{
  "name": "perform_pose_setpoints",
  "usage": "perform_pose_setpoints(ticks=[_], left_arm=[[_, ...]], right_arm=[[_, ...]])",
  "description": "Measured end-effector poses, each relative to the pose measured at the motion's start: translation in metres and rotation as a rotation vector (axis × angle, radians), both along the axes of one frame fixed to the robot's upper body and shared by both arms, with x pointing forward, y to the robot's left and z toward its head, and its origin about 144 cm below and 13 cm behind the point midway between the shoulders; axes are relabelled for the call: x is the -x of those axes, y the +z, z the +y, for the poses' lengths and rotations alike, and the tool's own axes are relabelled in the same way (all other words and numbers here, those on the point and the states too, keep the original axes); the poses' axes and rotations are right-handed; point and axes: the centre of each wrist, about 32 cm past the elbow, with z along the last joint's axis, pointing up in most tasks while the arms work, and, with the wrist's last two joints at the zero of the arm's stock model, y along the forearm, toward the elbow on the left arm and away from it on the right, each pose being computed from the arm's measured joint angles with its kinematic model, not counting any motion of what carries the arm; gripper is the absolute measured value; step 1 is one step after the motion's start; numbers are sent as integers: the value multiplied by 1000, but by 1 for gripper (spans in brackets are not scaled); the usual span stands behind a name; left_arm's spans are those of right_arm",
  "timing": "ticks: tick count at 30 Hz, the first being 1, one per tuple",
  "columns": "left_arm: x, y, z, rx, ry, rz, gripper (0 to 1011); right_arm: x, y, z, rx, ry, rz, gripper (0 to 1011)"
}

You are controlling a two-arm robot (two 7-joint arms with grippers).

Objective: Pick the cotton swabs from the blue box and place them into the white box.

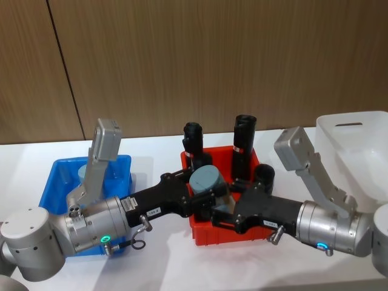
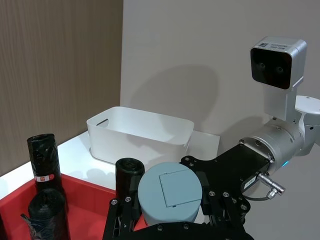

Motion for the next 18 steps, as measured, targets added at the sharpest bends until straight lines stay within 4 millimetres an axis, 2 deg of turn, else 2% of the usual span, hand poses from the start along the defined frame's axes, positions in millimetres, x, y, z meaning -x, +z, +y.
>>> perform_pose_setpoints(ticks=[8, 13, 18], left_arm=[[0, 0, 0, 3, -1, -2, 664], [0, 0, 0, -2, -2, 1, 756], [0, 0, 0, -2, -1, 1, 920]], right_arm=[[1, 2, 0, -23, 6, 14, 669], [2, 4, 1, -36, 12, 16, 647], [3, 5, 1, -45, 17, 20, 647]])
